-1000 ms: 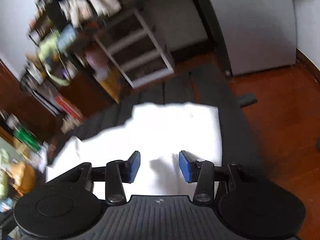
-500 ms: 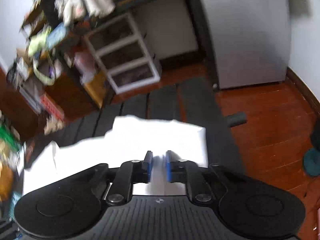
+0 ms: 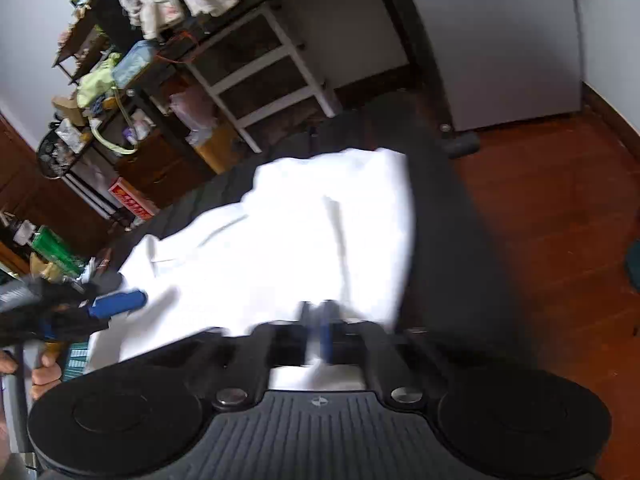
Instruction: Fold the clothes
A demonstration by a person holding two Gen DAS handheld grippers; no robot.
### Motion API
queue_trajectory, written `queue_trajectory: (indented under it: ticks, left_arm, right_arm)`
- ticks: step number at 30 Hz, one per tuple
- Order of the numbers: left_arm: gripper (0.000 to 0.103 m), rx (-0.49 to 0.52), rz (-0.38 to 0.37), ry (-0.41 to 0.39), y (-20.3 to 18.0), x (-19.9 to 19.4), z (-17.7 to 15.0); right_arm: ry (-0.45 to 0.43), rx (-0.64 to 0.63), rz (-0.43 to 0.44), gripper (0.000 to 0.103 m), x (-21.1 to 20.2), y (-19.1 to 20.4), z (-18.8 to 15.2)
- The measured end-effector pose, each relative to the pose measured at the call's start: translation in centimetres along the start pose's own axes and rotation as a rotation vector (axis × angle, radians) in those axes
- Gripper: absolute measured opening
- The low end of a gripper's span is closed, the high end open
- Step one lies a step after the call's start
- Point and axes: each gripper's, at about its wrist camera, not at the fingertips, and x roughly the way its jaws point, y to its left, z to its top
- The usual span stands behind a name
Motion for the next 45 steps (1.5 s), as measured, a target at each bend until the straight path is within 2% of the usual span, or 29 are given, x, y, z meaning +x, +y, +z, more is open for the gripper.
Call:
queue_trajectory:
  ticks: [2,3,4,6,8,10,12,13,14,18,20,22,23,27,29,31,35,36,37,41,45]
  left_arm:
    - [0.026,-0.021,-0.003,-0.022,0.4,-0.6,0.0]
    - [0.028,-0.023,-0.010,-0.037,0.3,-0.8,0.0]
    - [0.034,-0.025,-0.018,-0.051,0.2,-1.1,0.0]
    - [0.039,-0.011,-0.030,-0.076,-0.1,-1.3,0.2]
    - [0.040,-0.011,-0.027,-0.062,-0.1,-0.8,0.3]
    - [0.037,-0.013,-0.013,-0.039,0.2,-0.2,0.3]
    - [0.031,-0.008,-0.005,-0.044,0.6,0.1,0.0]
    - [0.024,-0.003,0.008,-0.044,0.7,0.2,-0.1]
    - [0.022,-0.002,0.012,-0.042,0.8,0.3,0.0]
    - [0.021,0.012,0.008,-0.037,0.9,0.0,0.0]
    - [0.021,0.015,0.011,-0.039,0.8,-0.1,-0.1]
    - [0.021,0.031,0.018,-0.041,0.6,-0.1,-0.2]
    - [0.022,0.039,0.022,-0.043,0.4,-0.1,-0.3]
    - [0.022,0.035,0.023,-0.041,0.4,-0.1,-0.2]
    - [0.022,0.032,0.020,-0.038,0.5,-0.1,-0.2]
    - [0.022,0.031,0.018,-0.036,0.6,-0.1,-0.1]
    - [0.022,0.039,0.019,-0.040,0.6,0.0,-0.2]
    - [0.022,0.042,0.019,-0.041,0.6,0.0,-0.2]
    - [0.022,0.043,0.020,-0.042,0.6,0.0,-0.2]
    - [0.019,0.060,0.033,-0.054,0.4,0.1,-0.3]
    - [0.017,0.044,0.033,-0.052,0.7,0.2,-0.1]
  right_arm:
    - [-0.052,-0.048,-0.005,0.013,-1.3,1.5,-0.3]
    - [-0.077,-0.076,0.010,0.013,-1.9,2.4,-0.5]
    - [-0.107,-0.136,0.108,0.013,-2.3,5.4,-0.9]
    - [-0.091,-0.202,0.219,0.013,-1.8,9.0,-2.5]
    - [-0.081,-0.270,0.267,0.013,-0.3,12.1,-4.5]
    - [-0.060,-0.314,0.225,0.011,1.9,14.1,-6.3]
    - [-0.025,-0.302,0.172,0.011,3.8,14.7,-7.9]
    - [-0.030,-0.295,0.171,0.011,3.8,14.6,-8.2]
    - [-0.059,-0.294,0.158,0.011,3.4,14.8,-9.2]
    - [-0.026,-0.340,0.160,0.011,1.4,15.1,-10.0]
    - [-0.055,-0.345,0.173,0.011,-0.4,14.6,-10.6]
    - [-0.108,-0.416,0.121,0.011,-1.0,14.8,-10.8]
    - [-0.108,-0.442,0.096,0.011,-0.7,15.0,-10.7]
    - [-0.094,-0.468,0.103,0.011,0.1,15.3,-11.0]
    - [-0.097,-0.508,0.070,0.011,0.9,16.1,-10.7]
    - [-0.075,-0.466,0.075,0.018,1.7,16.1,-10.1]
    - [-0.061,-0.380,0.066,0.019,2.3,16.2,-9.5]
    - [-0.064,-0.381,0.062,0.016,2.5,16.4,-9.8]
    - [-0.077,-0.379,0.059,0.002,2.5,16.5,-10.0]
    - [-0.123,-0.346,0.075,0.000,0.9,16.3,-11.0]
    - [-0.116,-0.353,0.078,0.000,-1.3,16.4,-12.9]
